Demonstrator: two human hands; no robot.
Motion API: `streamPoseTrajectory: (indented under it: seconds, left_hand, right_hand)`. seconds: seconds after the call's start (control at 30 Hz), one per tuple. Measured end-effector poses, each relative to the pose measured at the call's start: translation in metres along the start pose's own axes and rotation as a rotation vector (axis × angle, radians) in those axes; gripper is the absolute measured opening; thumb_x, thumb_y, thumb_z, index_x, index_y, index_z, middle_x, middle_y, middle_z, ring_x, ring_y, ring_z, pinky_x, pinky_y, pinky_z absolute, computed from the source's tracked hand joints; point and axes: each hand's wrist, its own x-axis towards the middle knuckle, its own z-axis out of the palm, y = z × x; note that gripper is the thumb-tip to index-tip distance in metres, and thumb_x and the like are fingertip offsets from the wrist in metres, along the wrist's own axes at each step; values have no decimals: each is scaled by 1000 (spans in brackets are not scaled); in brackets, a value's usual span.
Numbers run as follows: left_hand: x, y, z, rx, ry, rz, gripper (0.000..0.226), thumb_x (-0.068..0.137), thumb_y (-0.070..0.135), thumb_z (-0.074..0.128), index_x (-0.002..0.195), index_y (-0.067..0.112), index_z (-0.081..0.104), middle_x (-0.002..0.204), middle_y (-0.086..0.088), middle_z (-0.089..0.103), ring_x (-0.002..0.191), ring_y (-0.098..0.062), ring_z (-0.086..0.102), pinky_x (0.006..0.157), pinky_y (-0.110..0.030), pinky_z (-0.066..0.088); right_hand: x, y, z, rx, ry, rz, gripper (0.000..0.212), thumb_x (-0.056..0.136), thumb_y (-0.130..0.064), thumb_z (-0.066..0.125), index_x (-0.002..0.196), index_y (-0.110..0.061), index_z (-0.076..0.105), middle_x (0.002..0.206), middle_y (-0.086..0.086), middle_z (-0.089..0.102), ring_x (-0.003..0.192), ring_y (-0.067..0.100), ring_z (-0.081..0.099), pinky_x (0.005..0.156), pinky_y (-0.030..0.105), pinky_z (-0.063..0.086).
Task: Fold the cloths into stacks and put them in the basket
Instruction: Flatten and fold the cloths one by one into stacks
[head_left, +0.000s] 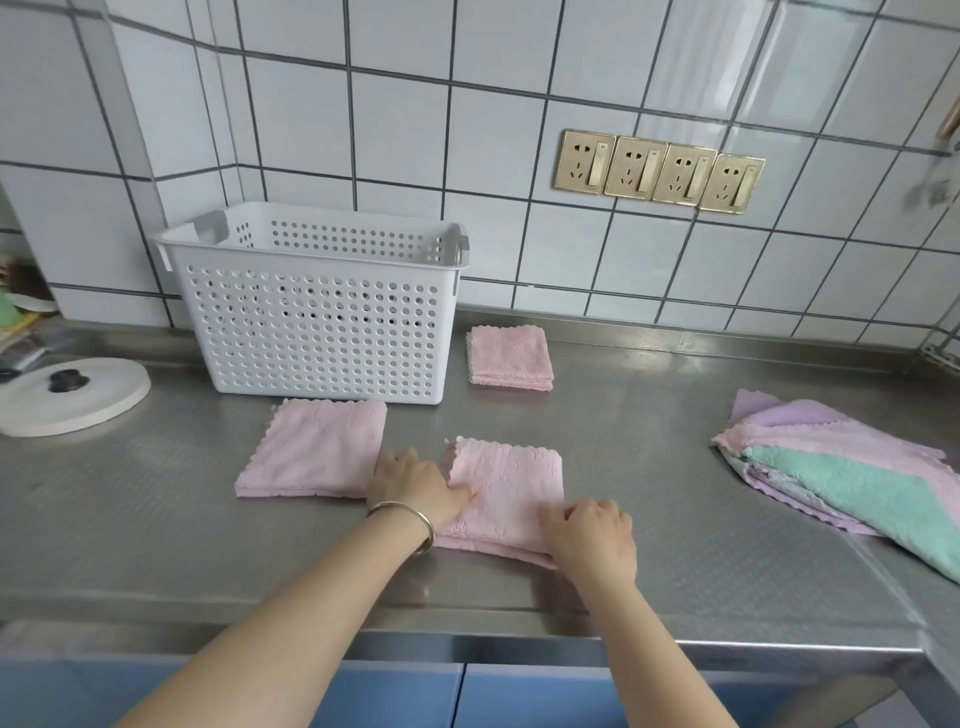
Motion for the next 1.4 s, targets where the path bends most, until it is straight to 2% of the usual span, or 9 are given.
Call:
streamPoseTrajectory:
  seconds: [0.17,0.4,0.5,0.57,0.73,0.97,1.07,1.23,1.4]
  left_hand:
    - [-9,8,5,-102,130,1,45,90,42,39,122,17,57,119,-11,57,110,-29,56,83,-32,44]
    - [-14,9,11,-218,250,42,36,94,26,37,125,13,51,112,-14,64,102,-36,59,77,-39,45]
    - [-15,3,11,-482,306,2,23,94,22,36,88,9,54,98,-21,65,91,-40,57,65,-38,34]
    - [-14,-4,9,-695,294,-65,30,94,18,35,63,14,35,86,-26,61,78,-41,49,62,-36,27]
    - [-19,-40,-8,-1001,397,-190,37,94,14,37,57,16,28,55,-6,36,68,-30,34,62,-35,26]
    - [-7,-126,-69,-816,736,-209,26,93,17,40,75,3,52,74,-26,56,67,-33,43,63,-36,35]
    - [11,-154,-61,-618,669,-252,28,92,20,42,78,2,58,83,-25,64,69,-34,50,60,-34,35]
    - [24,-185,-18,-377,405,-371,27,91,25,41,94,10,63,106,-17,67,94,-38,61,74,-35,49]
    - [23,-195,-17,-431,431,-427,34,93,36,37,91,13,61,109,-13,64,98,-34,59,72,-32,41]
  right_hand:
    - [-5,-11,5,46,26,-6,37,86,-36,45,106,-5,55,112,9,55,107,28,47,86,34,40]
    - [-16,-23,3,392,37,-19,22,82,-20,56,93,-10,39,84,3,50,75,26,48,61,30,38]
    - [-18,-24,-1,682,9,-2,35,81,-20,65,102,-14,39,86,1,50,74,18,51,57,28,39]
    - [-20,-30,-3,792,35,-46,42,79,-22,69,108,-19,38,92,2,54,81,20,55,63,28,40]
    - [-30,-75,-7,934,4,-255,52,79,-20,71,115,-30,36,87,-4,60,71,11,60,53,18,44]
    - [-22,-170,7,1006,-85,-455,57,79,-24,72,125,-24,38,90,-4,59,74,10,57,64,19,47]
    - [-16,-191,35,944,-178,-361,58,84,-23,67,132,-15,35,91,-5,56,77,9,56,62,16,43]
    - [-16,-192,76,672,-236,-201,58,86,-26,54,138,-16,32,118,8,58,107,27,56,89,35,46]
    - [-24,-182,73,541,-179,-424,52,85,-23,57,134,-19,40,133,3,45,119,19,48,93,27,38]
